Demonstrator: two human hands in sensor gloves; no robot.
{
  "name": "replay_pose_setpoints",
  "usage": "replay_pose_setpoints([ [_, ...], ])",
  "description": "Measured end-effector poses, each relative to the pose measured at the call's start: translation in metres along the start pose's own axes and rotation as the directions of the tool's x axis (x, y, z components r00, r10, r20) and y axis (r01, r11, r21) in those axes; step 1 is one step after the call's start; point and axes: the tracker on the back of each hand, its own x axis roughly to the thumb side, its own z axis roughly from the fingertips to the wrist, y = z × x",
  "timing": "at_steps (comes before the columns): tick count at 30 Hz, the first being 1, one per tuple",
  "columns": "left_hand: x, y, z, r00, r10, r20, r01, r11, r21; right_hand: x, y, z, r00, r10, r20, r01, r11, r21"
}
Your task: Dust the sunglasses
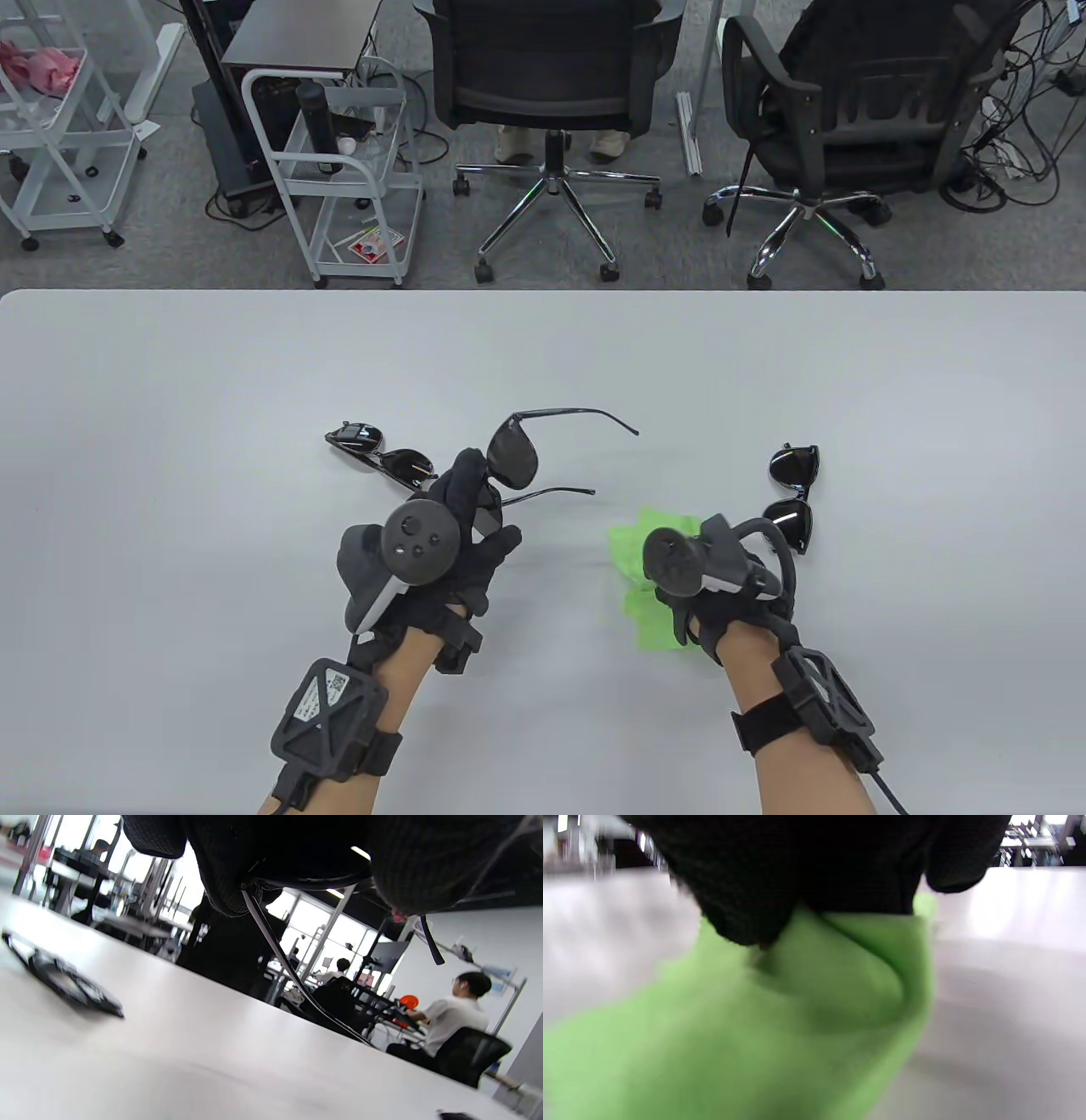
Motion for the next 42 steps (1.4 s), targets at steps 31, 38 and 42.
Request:
replay_pose_setpoints([
  [31,0.075,-0.001,0.033,0.816,-0.509,0.274,0.423,0.849,0.316,0.016,-0.02,0.025,0.255,-0.953,0.164,0.953,0.219,-0.208],
  [38,0.085,-0.002,0.038,0.814,-0.48,0.326,0.384,0.867,0.316,0.016,-0.027,0.031,0.342,-0.92,0.193,0.907,0.269,-0.324],
  [42,0.082,-0.004,0.036,0.809,-0.491,0.323,0.401,0.863,0.308,0.02,-0.02,0.026,0.225,-0.948,0.226,0.965,0.185,-0.185],
])
